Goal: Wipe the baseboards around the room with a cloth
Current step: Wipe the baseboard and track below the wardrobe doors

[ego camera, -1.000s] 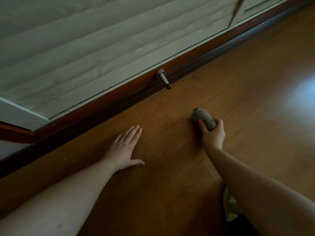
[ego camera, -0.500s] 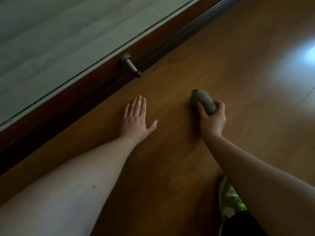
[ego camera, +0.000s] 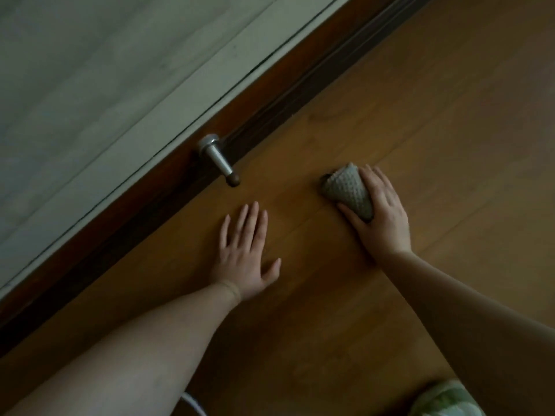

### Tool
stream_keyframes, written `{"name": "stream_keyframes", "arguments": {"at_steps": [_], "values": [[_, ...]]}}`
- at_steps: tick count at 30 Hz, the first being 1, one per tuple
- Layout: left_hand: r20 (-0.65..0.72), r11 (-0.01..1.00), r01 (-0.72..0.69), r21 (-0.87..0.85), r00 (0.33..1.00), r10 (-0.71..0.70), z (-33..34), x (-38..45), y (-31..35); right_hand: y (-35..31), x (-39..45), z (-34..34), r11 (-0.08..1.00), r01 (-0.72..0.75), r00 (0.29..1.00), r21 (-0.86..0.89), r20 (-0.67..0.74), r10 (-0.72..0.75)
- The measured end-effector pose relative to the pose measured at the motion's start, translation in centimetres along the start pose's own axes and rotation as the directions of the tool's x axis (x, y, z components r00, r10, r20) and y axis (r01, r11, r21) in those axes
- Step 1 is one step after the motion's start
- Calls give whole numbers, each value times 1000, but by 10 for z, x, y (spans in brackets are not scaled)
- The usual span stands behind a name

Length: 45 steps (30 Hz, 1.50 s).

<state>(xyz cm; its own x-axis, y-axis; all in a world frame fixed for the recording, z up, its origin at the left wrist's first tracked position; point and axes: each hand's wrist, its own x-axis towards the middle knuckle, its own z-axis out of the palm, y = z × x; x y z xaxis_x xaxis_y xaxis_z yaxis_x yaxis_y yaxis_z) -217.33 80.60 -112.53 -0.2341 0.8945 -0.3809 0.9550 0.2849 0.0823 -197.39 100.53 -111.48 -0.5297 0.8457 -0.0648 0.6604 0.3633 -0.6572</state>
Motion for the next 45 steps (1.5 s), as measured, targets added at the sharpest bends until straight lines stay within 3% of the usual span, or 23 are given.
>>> {"name": "stream_keyframes", "arguments": {"at_steps": [12,20,27,30,32,37,39,41,43,45], "values": [[4,1000,-16,-21,1000,16,4,-5,-2,6,5,8,981,139,990,-136,37,-136],[53,998,3,-63,999,1,-5,-5,0,3,4,9,984,105,994,-141,12,-104],[9,1000,12,-18,1000,-11,-2,-4,2,8,3,14,983,134,990,-127,-18,-137],[70,996,17,91,997,-24,-21,0,9,6,3,11,985,128,991,-118,-31,-132],[190,986,-38,163,982,7,-47,6,8,4,3,9,986,119,992,-116,-29,-123],[511,967,-88,240,858,-49,-110,14,8,-5,2,-1,994,65,995,-86,76,-59],[561,976,-33,213,823,-95,-124,21,13,-18,11,-21,994,-5,972,-109,235,30],[559,975,65,214,810,-177,-134,26,23,-34,26,-44,963,-86,895,-255,405,187],[494,957,201,208,823,-280,-132,31,35,-45,36,-50,930,-99,852,-354,453,263],[441,934,325,151,823,-357,-119,34,39,-45,33,-35,958,-160,879,-237,408,248]]}}
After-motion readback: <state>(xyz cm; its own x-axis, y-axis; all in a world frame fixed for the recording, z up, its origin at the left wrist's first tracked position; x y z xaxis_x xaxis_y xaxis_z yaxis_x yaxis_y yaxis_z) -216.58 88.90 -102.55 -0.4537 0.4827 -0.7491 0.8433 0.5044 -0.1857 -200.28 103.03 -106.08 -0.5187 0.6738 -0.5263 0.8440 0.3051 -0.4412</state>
